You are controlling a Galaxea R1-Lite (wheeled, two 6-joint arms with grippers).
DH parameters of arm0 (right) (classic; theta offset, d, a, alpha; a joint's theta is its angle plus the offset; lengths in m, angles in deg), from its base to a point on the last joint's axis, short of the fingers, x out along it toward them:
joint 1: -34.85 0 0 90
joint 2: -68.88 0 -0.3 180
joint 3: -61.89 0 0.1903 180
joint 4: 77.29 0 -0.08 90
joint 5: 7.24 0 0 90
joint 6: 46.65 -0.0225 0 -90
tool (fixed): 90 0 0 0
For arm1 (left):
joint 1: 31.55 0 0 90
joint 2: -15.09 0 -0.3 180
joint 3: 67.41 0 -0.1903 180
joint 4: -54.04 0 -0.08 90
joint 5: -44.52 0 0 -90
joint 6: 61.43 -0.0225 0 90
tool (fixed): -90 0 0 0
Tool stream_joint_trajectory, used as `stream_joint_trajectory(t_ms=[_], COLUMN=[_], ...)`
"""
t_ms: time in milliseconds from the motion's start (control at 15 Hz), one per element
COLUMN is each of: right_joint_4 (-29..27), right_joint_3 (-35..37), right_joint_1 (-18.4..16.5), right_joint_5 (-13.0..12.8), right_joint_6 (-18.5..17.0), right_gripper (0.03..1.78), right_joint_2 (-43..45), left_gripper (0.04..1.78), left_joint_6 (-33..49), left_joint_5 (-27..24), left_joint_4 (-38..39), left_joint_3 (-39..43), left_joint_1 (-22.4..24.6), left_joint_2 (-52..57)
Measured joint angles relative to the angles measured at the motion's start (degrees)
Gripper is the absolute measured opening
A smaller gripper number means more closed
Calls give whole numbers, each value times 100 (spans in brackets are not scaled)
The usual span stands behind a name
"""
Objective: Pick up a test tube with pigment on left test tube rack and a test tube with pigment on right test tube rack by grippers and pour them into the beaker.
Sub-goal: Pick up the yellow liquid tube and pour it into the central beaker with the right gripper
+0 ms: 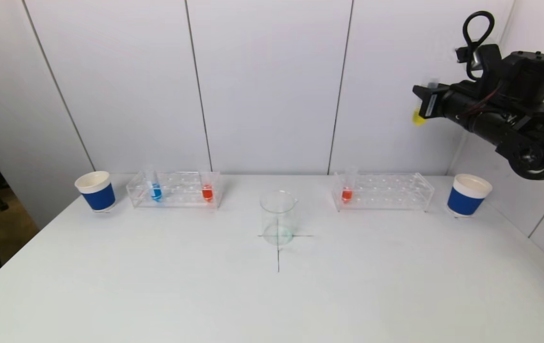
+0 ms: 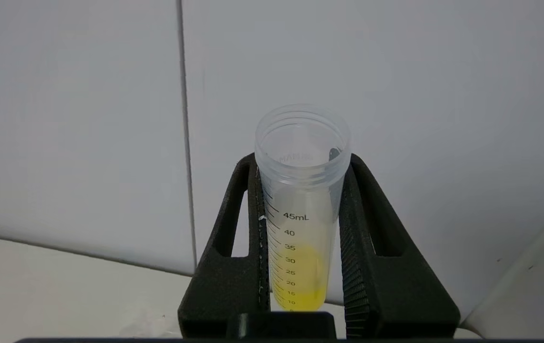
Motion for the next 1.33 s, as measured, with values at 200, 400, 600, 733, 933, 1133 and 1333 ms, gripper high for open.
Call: stream_joint_trajectory(t_ms=[200,400,600,733,933,1133,1333], right_joint_4=[-38,-24,6,26,85,110,424], right_joint_3=[-94,-124,-127,-107,-72,-30,28], right_joint_1=[289,656,1078,1351,1637,1857,1959], right_joint_5=[0,-20,-62,-90,-107,-85,-52], right_joint_6=[345,594,939,1108,1512,1947,2294], right_gripper=[48,48,48,48,48,48,48], right_joint_2=[124,195,212,199,107,-28,-210], left_gripper=[176,176,176,176,176,176,176], left_joint_6=[0,-2,-2,-2,0,-2,-2], left_joint_5=[-1,-1,-1,-1,0,0,0], left_joint_4=[-2,-2,-2,-2,-2,-2,-2], left_joint_3=[0,0,0,0,0,0,0], left_joint_1=[0,0,0,0,0,0,0], left_joint_2=[0,0,0,0,0,0,0])
